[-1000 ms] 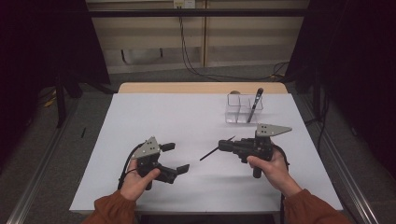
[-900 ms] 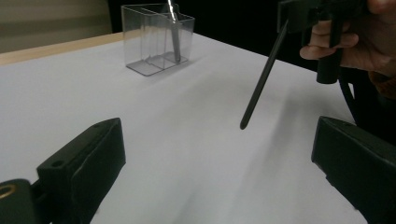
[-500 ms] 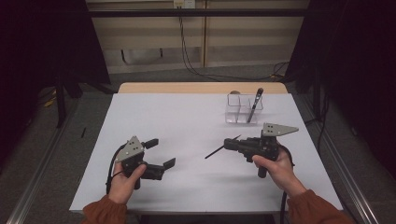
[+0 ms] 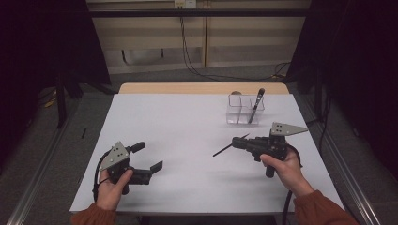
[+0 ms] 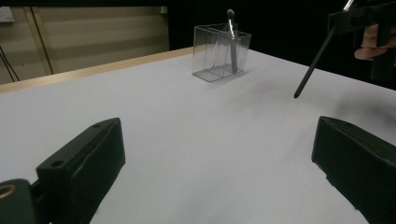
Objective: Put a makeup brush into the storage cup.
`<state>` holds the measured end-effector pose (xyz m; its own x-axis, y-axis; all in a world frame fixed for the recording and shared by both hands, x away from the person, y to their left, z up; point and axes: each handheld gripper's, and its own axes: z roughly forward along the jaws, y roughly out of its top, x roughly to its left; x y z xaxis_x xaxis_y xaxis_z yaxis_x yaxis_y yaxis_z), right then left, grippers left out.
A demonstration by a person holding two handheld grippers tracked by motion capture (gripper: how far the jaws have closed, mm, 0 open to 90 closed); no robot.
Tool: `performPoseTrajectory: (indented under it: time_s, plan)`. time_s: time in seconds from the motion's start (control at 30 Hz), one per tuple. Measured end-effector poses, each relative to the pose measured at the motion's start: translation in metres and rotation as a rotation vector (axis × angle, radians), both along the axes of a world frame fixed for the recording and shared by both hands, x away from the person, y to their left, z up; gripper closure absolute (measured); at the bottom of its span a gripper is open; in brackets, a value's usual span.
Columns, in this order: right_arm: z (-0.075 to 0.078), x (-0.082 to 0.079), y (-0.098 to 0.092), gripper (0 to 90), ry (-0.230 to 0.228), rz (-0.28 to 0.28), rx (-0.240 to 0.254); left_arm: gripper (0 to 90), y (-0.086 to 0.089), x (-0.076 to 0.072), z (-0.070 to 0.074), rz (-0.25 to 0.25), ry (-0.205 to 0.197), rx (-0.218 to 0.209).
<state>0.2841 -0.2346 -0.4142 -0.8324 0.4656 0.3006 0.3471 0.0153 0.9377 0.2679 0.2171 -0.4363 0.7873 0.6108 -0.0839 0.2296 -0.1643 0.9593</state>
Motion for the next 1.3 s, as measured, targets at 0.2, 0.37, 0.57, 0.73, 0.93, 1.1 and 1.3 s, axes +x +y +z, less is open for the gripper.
performPoseTrajectory:
  time_s: [0.2,0.37,0.57,0.73,0.93,1.1,1.3]
  plan:
    - [0.003,0.002,-0.009,86.2,-0.002,-0.027,-0.007,2.8,0.007,-0.005,-0.003,0.016,-0.008,-0.013]
    - [0.008,0.007,-0.019,86.2,-0.005,-0.062,-0.009,2.4,0.012,-0.008,-0.007,0.036,-0.009,0.012]
    - [0.014,0.011,-0.034,86.2,-0.002,-0.106,-0.018,1.9,0.023,-0.012,-0.007,0.061,-0.021,0.002]
    - [0.018,0.015,-0.047,86.2,-0.004,-0.151,-0.014,1.9,0.022,-0.012,-0.008,0.060,-0.017,0.013]
    - [0.027,0.019,-0.059,86.2,-0.007,-0.181,-0.032,2.0,0.018,-0.011,-0.009,0.050,-0.024,0.035]
    - [0.034,0.026,-0.067,86.2,-0.009,-0.210,-0.034,2.0,0.018,-0.010,-0.010,0.062,-0.015,0.028]
    - [0.041,0.037,-0.073,86.2,-0.022,-0.243,-0.049,2.2,0.018,-0.008,-0.009,0.067,-0.016,0.031]
